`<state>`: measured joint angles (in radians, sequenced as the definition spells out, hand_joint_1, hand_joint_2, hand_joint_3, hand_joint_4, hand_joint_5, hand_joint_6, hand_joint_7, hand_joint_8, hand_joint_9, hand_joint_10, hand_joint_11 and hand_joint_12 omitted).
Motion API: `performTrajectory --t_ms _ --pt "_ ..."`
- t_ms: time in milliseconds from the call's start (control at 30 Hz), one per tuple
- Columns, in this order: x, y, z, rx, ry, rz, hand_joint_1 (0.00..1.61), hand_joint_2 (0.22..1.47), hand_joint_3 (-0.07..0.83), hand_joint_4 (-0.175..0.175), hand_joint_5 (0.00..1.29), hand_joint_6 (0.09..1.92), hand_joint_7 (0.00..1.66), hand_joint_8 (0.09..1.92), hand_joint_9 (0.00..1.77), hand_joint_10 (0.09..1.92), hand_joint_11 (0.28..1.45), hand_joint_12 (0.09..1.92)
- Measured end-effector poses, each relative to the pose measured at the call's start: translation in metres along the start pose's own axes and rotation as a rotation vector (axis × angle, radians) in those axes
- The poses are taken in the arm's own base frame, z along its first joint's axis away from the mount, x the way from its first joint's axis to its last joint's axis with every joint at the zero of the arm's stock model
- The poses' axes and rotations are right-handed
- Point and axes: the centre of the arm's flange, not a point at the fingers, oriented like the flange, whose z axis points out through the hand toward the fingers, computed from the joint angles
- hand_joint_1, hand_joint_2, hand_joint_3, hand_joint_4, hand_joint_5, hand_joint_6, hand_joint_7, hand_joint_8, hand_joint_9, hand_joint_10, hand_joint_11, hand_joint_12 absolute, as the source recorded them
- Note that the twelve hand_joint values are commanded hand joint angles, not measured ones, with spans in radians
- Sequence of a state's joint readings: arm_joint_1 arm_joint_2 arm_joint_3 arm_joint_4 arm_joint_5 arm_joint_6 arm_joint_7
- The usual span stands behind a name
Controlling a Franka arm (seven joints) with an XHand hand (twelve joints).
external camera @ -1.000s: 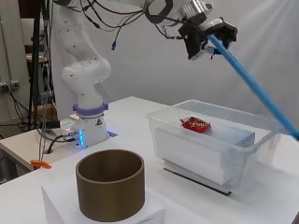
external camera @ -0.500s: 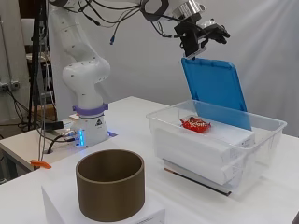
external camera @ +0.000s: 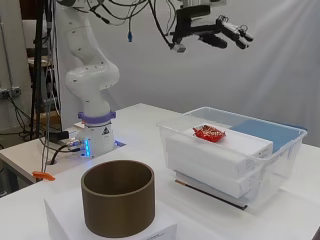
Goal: Teleoperate dual arm-hand system to remove items from a box
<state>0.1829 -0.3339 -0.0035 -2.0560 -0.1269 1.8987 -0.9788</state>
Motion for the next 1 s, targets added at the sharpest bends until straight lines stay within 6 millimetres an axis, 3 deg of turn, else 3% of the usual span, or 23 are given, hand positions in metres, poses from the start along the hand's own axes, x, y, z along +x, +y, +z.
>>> performTrajectory --t_ms 133,400,567,667,767,900,1000 --pt "-0.011 0.007 0.059 0.165 -0.169 0.022 0.26 0.92 -0.006 -0.007 0.37 0.09 0.57 0.09 0.66 0.09 0.59 0.09" --pt "-0.033 -0.005 0.125 0.326 -0.326 0.009 0.21 0.85 -0.019 -0.020 0.28 0.09 0.44 0.09 0.55 0.09 0.54 0.09" --pt "-0.046 -0.026 0.155 0.365 -0.348 -0.027 0.18 0.83 -0.016 -0.024 0.17 0.09 0.31 0.09 0.42 0.09 0.49 0.09" --pt "-0.052 -0.031 0.162 0.342 -0.342 -0.061 0.18 0.83 -0.009 -0.028 0.13 0.09 0.25 0.09 0.37 0.09 0.47 0.09" --pt "-0.057 -0.034 0.175 0.302 -0.316 -0.097 0.22 0.85 0.000 -0.032 0.12 0.09 0.24 0.09 0.37 0.09 0.46 0.09" --pt "-0.054 -0.033 0.214 0.328 -0.351 -0.126 0.26 0.88 0.009 -0.034 0.15 0.09 0.28 0.09 0.40 0.09 0.47 0.09" --pt "-0.049 -0.034 0.229 0.347 -0.373 -0.142 0.28 0.87 0.004 -0.025 0.15 0.09 0.27 0.09 0.39 0.09 0.47 0.09"
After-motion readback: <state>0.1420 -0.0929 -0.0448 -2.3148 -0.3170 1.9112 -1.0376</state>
